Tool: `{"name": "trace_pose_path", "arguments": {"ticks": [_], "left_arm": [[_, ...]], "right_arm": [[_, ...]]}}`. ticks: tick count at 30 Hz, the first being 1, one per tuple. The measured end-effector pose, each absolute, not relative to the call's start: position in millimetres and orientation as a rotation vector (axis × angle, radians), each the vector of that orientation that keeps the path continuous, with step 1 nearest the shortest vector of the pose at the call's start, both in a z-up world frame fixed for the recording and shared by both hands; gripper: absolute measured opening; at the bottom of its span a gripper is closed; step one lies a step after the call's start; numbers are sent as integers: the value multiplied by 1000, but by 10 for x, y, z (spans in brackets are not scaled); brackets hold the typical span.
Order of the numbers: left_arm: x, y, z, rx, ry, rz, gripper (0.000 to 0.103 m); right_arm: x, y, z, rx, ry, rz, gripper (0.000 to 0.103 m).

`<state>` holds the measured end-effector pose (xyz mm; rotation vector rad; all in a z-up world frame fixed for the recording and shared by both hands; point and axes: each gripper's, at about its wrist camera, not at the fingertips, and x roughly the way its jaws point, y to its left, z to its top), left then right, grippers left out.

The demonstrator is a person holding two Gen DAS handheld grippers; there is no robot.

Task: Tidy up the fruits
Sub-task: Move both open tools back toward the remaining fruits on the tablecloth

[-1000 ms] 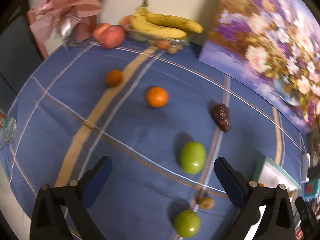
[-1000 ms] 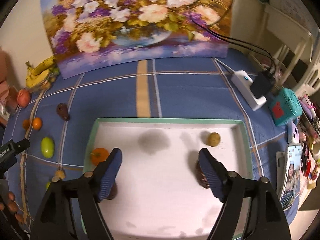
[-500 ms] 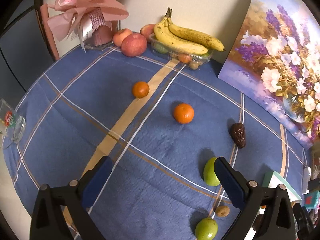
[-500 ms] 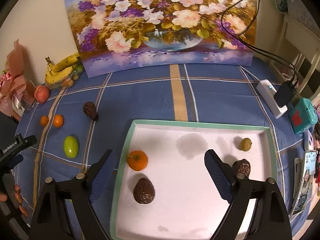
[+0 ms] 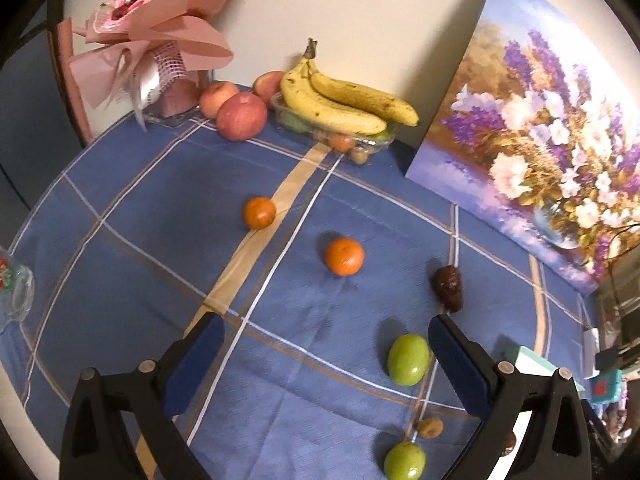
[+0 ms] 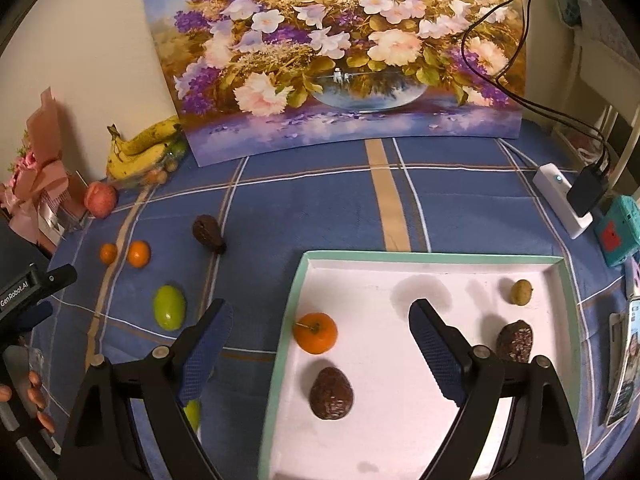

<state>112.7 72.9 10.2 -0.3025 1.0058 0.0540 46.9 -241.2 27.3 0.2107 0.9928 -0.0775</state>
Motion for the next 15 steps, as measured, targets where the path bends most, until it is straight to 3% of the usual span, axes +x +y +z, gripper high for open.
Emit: {"name": "trace_pose_path", "arguments": {"ticks": [15], "left_arm": [[1449,1244,194,-366,950,-24,102]], "right_arm": [[762,-2105,354,257,1002,-44,90]]}}
